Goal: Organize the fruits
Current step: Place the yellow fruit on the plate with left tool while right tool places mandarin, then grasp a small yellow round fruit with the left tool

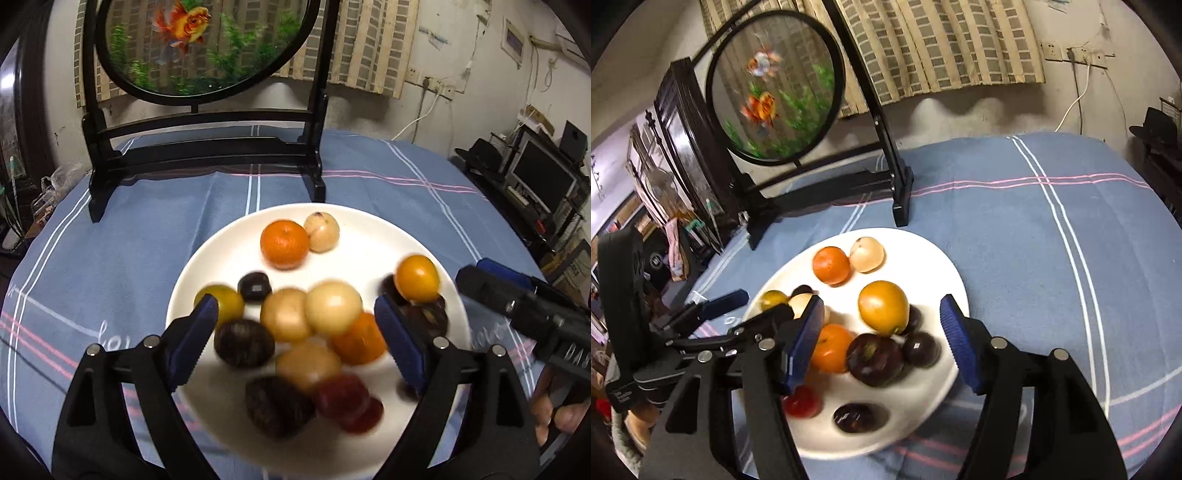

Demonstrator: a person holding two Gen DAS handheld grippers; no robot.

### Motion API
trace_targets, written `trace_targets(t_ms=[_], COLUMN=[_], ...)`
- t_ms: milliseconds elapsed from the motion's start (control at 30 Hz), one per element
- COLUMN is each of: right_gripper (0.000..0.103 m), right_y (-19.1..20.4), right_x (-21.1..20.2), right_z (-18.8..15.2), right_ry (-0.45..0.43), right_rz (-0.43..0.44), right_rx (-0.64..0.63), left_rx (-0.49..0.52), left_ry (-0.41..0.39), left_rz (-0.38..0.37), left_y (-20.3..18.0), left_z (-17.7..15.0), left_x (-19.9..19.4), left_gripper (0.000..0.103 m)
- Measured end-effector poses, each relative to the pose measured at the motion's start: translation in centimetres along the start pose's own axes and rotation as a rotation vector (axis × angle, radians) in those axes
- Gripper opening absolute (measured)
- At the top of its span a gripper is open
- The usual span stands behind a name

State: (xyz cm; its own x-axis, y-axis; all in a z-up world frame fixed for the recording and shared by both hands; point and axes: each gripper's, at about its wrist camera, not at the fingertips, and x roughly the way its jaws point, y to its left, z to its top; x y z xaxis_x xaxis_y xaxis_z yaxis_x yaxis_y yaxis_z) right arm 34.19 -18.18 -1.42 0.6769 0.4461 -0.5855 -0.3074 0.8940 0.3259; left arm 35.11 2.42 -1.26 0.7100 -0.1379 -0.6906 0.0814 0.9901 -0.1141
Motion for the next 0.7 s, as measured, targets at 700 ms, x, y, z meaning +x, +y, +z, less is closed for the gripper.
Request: trace_targets(t_ms=[700], right_gripper=[0.099], right_y=[-2.1], right_x=[-9.7], right_z=[-7.7], right_ry=[-0.04], right_rz=[0.039], right_rx=[0.13], left_rx=[0.431], left_ry=[-0.032], left_rz=[-0.084], left_y=[-6.8], left_z=[-15.6], left_x=[-9.9], left_gripper=[0.097])
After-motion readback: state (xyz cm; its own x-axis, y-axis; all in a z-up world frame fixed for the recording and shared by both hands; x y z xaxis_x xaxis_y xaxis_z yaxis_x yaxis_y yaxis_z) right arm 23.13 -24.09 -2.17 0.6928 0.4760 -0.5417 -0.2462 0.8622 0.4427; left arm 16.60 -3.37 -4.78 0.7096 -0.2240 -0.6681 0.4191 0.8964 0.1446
